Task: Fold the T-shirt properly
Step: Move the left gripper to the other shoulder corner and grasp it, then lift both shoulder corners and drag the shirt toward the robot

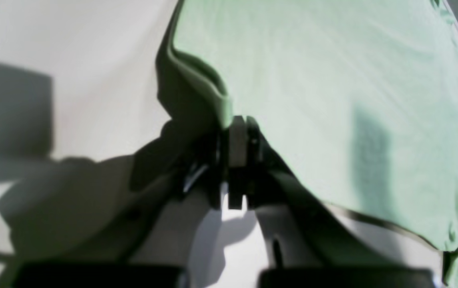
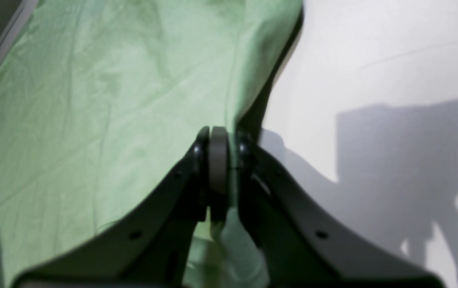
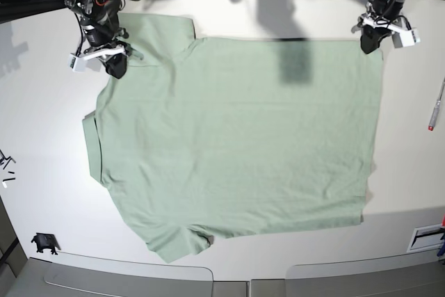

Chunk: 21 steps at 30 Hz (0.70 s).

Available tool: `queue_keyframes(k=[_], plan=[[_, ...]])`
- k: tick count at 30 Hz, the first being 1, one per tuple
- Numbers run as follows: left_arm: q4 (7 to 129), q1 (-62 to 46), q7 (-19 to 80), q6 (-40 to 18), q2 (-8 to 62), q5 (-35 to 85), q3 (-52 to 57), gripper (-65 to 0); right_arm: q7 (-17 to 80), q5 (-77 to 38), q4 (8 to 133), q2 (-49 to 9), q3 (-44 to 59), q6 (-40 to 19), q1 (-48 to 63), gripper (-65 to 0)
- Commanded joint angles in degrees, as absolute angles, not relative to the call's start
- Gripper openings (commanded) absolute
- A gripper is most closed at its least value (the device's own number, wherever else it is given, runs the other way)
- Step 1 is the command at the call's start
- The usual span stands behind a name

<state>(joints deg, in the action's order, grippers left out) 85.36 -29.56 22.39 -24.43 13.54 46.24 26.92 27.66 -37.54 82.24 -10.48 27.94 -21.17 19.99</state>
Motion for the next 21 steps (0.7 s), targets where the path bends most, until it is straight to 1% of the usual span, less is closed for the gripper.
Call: queue_keyframes(k=[1, 2, 4, 8, 10, 17, 21], plan=[[85.9, -29.5, 22.0, -24.4, 14.3, 45.8, 26.9, -65.0, 29.5, -37.2, 82.9, -11.1, 28.1, -22.5, 20.1, -65.0], [86.0, -29.5, 22.0, -24.4, 14.3, 45.1, 27.0, -65.0, 30.2, -37.3, 83.0, -11.1, 28.1, -23.8, 20.3, -65.0], [86.3, -29.7, 22.3, -24.4, 14.3, 44.0, 27.0, -65.0, 32.1, -37.3, 83.0, -11.1, 28.1, -24.4, 20.6, -65.0], [89.3, -32.3, 22.7, -27.8, 14.3, 43.5, 27.0, -65.0, 32.4, -37.3, 83.1, -11.6, 28.2, -24.4, 23.5, -65.0], [92.2, -34.5, 22.6, -28.6, 14.3, 43.5, 27.0, -65.0, 32.4, -37.8, 83.3, -12.1, 28.6, -24.5, 25.6, -65.0], [102.3, -42.3, 22.6, -28.7, 14.3, 43.5, 27.0, -65.0, 33.2, -42.5, 83.5, -13.3, 31.9, -27.6, 32.3, -65.0], [105.5, -45.6, 22.7, -28.7, 14.3, 43.5, 27.1, -65.0, 36.2, -47.4, 83.5, -13.3, 35.3, -29.9, 35.0, -65.0]])
